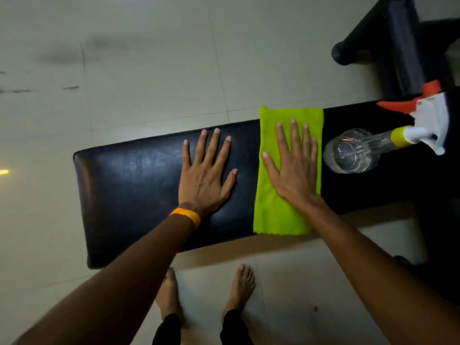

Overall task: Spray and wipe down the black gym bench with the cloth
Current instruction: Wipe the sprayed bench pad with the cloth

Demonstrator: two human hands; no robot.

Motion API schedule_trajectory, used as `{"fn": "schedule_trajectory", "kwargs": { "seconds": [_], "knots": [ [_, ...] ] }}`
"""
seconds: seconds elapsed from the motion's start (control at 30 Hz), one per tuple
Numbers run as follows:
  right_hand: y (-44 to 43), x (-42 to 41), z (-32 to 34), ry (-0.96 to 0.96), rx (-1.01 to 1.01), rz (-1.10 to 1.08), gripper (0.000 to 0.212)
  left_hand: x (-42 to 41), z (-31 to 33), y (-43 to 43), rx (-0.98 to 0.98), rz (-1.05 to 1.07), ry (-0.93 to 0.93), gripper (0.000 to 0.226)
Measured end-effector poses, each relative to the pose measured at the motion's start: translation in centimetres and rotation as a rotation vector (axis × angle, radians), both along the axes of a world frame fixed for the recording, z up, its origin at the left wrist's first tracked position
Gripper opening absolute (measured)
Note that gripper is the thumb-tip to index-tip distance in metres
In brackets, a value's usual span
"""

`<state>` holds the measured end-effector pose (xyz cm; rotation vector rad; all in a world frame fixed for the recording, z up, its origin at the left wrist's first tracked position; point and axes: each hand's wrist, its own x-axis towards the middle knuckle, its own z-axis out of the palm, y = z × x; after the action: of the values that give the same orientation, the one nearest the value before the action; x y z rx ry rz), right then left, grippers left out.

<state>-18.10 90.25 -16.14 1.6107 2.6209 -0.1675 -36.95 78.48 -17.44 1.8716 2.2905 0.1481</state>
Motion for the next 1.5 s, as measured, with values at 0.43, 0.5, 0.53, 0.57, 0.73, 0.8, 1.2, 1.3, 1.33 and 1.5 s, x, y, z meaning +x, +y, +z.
{"fn": "schedule_trajectory", "kwargs": {
  "seconds": [0.43, 0.5, 0.53, 0.57, 0.73, 0.8, 1.2, 1.3, 1.33, 1.5],
  "knots": [
    [-5.0, 6.0, 0.3, 0.027, 0.002, 0.152, 0.074, -0.3, 0.0, -0.2, 0.008, -0.004, 0.026, 0.071],
    [-6.0, 6.0, 0.2, 0.047, 0.022, 0.048, 0.071, -0.2, -0.1, -0.1, 0.007, -0.002, 0.03, 0.071],
    [-6.6, 5.2, 0.3, 0.035, 0.029, -0.016, 0.07, -0.2, -0.2, -0.1, 0.006, -0.001, 0.032, 0.071],
    [-7.1, 4.4, 0.3, 0.023, 0.025, -0.048, 0.07, -0.2, -0.2, -0.1, 0.005, 0.0, 0.032, 0.071],
    [-2.3, 2.4, 0.4, -0.022, -0.034, 0.273, 0.071, -0.2, -0.5, 0.0, 0.014, 0.005, 0.043, 0.072],
    [1.1, 0.9, -0.1, -0.005, -0.007, 0.212, 0.068, -0.3, -0.6, -0.1, 0.013, 0.007, 0.059, 0.072],
    [-3.7, 4.4, 0.7, -0.012, -0.031, 0.173, 0.065, -0.4, -0.8, 0.1, 0.019, 0.009, 0.04, 0.074],
    [-7.9, 4.8, 0.6, -0.014, -0.023, 0.053, 0.066, -0.4, -0.8, 0.1, 0.014, 0.008, 0.043, 0.075],
    [-8.6, 5.1, 0.5, -0.016, -0.025, 0.103, 0.067, -0.4, -0.9, 0.0, 0.013, 0.007, 0.043, 0.075],
    [-2.3, 3.6, 0.1, -0.021, -0.038, 0.316, 0.067, -0.4, -1.0, 0.0, 0.009, 0.008, 0.041, 0.075]
  ]
}}
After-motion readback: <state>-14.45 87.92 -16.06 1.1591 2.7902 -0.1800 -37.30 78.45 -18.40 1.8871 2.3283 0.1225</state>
